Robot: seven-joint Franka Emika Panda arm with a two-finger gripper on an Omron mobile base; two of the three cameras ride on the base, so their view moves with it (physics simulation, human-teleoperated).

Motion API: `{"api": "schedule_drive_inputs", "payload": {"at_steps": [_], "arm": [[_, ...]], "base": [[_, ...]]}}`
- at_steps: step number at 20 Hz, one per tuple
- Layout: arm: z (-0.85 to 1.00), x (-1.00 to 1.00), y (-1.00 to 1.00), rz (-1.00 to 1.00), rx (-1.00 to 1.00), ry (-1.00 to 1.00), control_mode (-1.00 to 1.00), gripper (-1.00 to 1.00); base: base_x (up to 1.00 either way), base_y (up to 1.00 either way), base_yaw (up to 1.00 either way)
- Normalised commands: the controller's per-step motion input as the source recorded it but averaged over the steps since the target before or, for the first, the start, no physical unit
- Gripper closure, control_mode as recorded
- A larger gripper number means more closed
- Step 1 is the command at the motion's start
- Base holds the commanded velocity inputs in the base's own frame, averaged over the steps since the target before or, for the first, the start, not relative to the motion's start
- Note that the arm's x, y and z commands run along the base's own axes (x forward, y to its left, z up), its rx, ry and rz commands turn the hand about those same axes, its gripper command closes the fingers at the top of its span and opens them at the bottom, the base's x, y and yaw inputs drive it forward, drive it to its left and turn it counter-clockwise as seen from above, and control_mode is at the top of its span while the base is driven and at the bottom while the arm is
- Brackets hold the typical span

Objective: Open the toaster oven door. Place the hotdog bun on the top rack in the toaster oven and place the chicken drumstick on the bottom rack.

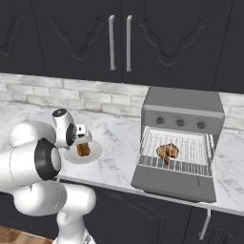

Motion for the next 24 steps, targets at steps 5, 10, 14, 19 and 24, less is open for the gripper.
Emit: {"api": "schedule_drive_inputs", "payload": {"at_steps": [5, 10, 14, 19, 24], "arm": [[-0.02, 0.05, 0.00, 0.00, 0.00, -0.03, -1.00, -1.00], [0.00, 0.00, 0.00, 0.00, -0.01, -0.09, -1.00, -1.00], [0.00, 0.00, 0.04, 0.00, -0.05, -0.10, -1.00, -1.00], [-0.09, 0.00, 0.10, 0.00, -0.05, -0.01, -1.00, -1.00], [-0.21, 0.00, 0.08, 0.00, -0.01, 0.02, -1.00, -1.00]], "base": [[0.00, 0.00, 0.00], [0.00, 0.00, 0.00], [0.00, 0.00, 0.00], [0.00, 0.00, 0.00], [0.00, 0.00, 0.00]]}}
